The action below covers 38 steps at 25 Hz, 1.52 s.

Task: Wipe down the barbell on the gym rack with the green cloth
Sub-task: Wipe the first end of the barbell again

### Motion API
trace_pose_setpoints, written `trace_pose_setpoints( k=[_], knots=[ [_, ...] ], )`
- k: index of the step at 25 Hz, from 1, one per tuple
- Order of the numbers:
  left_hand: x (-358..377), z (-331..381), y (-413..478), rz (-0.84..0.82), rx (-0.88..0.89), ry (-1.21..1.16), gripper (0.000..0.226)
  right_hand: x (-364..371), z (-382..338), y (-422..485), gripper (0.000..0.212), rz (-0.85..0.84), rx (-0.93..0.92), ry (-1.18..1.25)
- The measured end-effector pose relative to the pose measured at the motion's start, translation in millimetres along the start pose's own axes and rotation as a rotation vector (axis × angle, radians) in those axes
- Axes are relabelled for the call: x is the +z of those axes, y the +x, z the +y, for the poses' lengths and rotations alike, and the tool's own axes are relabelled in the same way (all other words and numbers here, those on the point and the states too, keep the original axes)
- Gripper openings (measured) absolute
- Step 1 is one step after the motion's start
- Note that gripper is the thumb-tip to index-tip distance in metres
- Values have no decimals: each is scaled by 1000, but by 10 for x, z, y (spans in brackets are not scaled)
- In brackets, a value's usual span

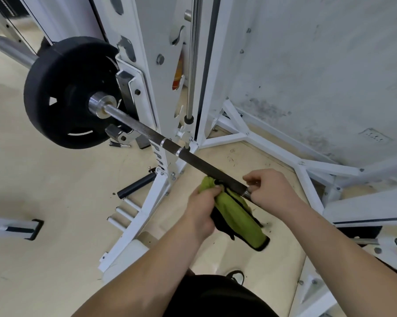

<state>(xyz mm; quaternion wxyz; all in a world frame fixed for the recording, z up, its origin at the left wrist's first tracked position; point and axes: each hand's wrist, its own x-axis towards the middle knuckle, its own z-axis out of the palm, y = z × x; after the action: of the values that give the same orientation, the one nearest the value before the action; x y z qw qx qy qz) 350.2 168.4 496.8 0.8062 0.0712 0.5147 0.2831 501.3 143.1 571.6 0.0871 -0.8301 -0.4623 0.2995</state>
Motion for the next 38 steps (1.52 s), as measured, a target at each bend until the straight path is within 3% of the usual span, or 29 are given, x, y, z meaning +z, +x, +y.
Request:
trace_pose_setpoints(
  k=[7, 10, 14, 19, 23, 28, 31, 33, 36, 38],
  knots=[
    [210, -278, -199, -52, -46, 70, 26, -40, 98, -50, 16, -19, -9, -100],
    [28, 104, 66, 80, 21, -114, 27, -22, 55, -98, 13, -17, -33, -164],
    [72, 106, -172, 165, 131, 89, 17, 55, -140, -45, 17, 46, -101, -274],
    [-88, 648, 45, 311, 285, -97, 17, 146, -338, 26, 16, 36, -90, -318],
    [-24, 398, -224, 102, 204, 222, 8, 118, -406, 79, 14, 9, -16, -340],
    [-79, 741, -53, 340, 433, 336, 11, 117, -436, 78, 16, 6, 1, -362],
    [25, 495, -274, 256, 382, 516, 14, 102, -478, 94, 15, -7, -5, -406],
    [-1, 496, -346, 145, 258, 449, 7, 78, -480, 106, 16, -13, -13, -423],
    [7, 640, -174, 266, 316, 247, 25, 86, -454, 98, 18, -2, -30, -421],
    [161, 477, -271, 306, 346, 297, 18, 97, -433, 95, 18, 5, -25, -401]
  ],
)
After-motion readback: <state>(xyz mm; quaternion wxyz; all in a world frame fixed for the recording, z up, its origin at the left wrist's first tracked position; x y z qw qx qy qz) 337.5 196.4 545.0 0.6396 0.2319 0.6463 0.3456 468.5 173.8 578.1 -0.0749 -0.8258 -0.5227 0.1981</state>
